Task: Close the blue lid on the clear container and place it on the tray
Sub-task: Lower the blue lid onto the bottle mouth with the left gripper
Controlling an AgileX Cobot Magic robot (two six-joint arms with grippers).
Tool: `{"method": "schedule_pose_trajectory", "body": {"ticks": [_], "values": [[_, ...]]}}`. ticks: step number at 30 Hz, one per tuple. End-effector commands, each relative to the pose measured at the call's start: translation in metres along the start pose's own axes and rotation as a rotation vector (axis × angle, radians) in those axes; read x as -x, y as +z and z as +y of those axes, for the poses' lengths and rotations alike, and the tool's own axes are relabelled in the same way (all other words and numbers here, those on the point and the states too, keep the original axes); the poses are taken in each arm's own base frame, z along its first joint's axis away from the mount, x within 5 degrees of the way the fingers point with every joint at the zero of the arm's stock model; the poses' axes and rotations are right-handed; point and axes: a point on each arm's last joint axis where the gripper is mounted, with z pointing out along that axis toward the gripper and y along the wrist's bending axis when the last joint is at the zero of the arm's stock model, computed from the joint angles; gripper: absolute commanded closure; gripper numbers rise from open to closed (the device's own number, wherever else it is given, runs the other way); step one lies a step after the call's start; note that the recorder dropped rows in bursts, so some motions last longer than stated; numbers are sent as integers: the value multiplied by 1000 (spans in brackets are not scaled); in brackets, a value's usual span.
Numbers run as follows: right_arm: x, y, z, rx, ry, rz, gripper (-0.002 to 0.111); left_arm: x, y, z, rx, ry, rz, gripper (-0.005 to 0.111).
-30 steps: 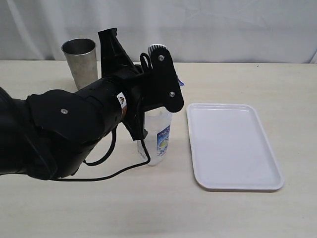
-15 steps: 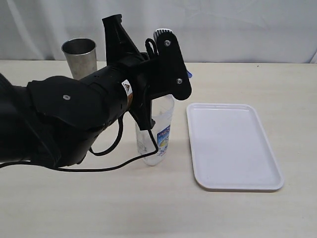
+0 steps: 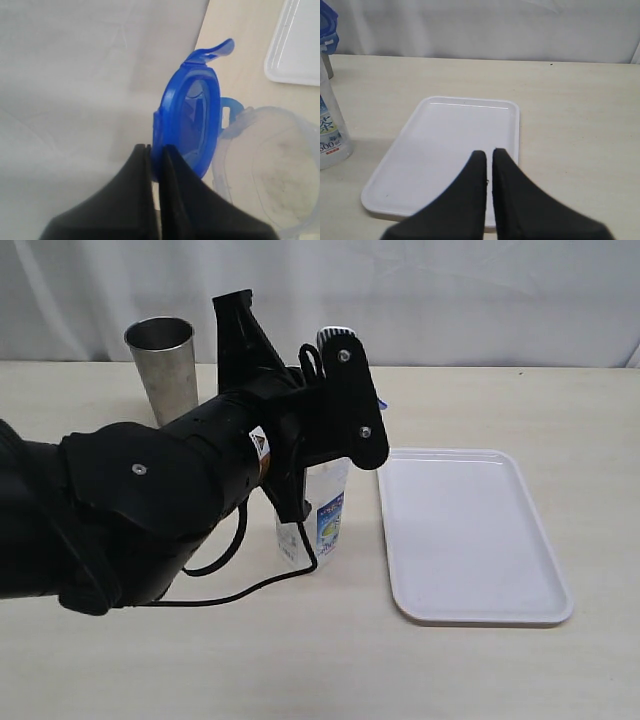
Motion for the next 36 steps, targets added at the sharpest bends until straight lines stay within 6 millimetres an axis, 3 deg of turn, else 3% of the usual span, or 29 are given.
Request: {"method": "schedule_pose_trajectory", "body": {"ticks": [1, 12, 19, 36], "values": [[-1, 0, 0, -4, 3, 0, 104, 6, -5, -4, -2, 10, -18, 107], [-1, 0, 0, -4, 3, 0, 104, 10, -8, -8, -20, 22, -41, 107], [-1, 0, 0, -4, 3, 0, 104, 9, -7, -6, 1, 139, -26, 107], [-1, 0, 0, -4, 3, 0, 104, 6, -8, -2, 43, 220, 12, 107]]}}
